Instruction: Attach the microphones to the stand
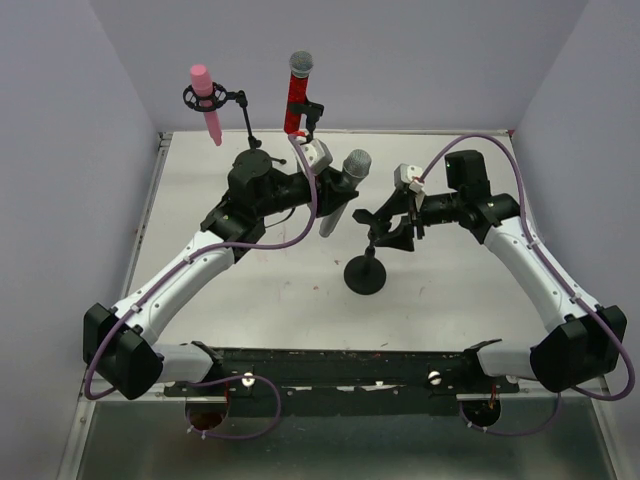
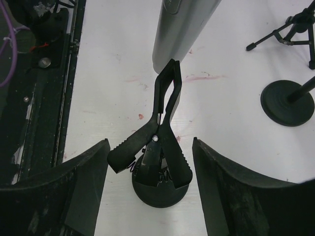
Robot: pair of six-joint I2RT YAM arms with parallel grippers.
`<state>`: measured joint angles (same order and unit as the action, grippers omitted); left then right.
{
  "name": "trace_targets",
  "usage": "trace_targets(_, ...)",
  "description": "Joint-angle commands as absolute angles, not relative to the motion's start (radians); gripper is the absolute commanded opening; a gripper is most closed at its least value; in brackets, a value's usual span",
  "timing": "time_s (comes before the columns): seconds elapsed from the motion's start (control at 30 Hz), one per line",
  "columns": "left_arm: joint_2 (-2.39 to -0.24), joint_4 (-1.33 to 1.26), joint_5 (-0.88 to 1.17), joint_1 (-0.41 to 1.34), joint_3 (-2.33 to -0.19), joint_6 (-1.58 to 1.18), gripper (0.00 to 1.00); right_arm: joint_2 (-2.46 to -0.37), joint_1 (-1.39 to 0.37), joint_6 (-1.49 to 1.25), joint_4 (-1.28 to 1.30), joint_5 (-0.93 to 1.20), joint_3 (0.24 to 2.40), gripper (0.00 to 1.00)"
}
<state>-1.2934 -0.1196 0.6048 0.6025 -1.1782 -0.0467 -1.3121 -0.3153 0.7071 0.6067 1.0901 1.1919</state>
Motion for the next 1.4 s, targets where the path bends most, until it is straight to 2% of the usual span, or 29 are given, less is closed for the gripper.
trace_targets(0.0,-1.255,-0.178,0.617,0.604,-1.192,-0.026,0.0,-1.276,-0.324,0.667,0.572,1.106,1.181,0.76)
trace_targets(0.17,-1.241,-0.178,0.603,0.604,-1.184,-0.017,0.0,-1.259,-0.322,0.641,0.545,1.072,1.163,0.74)
trace_targets(0.2,-1.241,-0.182,0.603,0.606,-1.184,-0.017,0.0,-1.252,-0.322,0.631,0.534,1.068,1.157,0.67)
trace_targets(0.27,-1.244,-0.189,0.609,0.606,-1.187,-0.021,0.0,-1.246,-0.322,0.603,0.514,1.063,1.143,0.4)
trace_targets(0.3,-1.246,-0.193,0.614,0.607,-1.189,-0.023,0.0,-1.244,-0.322,0.6,0.511,1.063,1.137,0.33)
trace_targets(0.37,-1.25,-0.201,0.626,0.609,-1.195,-0.026,0.0,-1.243,-0.324,0.604,0.512,1.06,1.132,0.23)
trace_targets(0.63,-1.296,-0.219,0.706,0.633,-1.23,-0.038,0.0,-1.25,-0.322,0.647,0.552,1.08,1.15,0.08)
trace_targets(0.8,-1.344,-0.201,0.707,0.67,-1.25,-0.018,0.0,-1.262,-0.322,0.675,0.586,1.104,1.169,0.04)
trace_targets(1.07,-1.388,-0.236,0.684,0.684,-1.226,-0.012,0.0,-1.258,-0.322,0.667,0.584,1.129,1.164,0.03)
trace_targets(1.37,-1.362,-0.434,0.67,0.684,-1.105,-0.072,0.0,-1.249,-0.314,0.606,0.529,1.176,1.114,0.05)
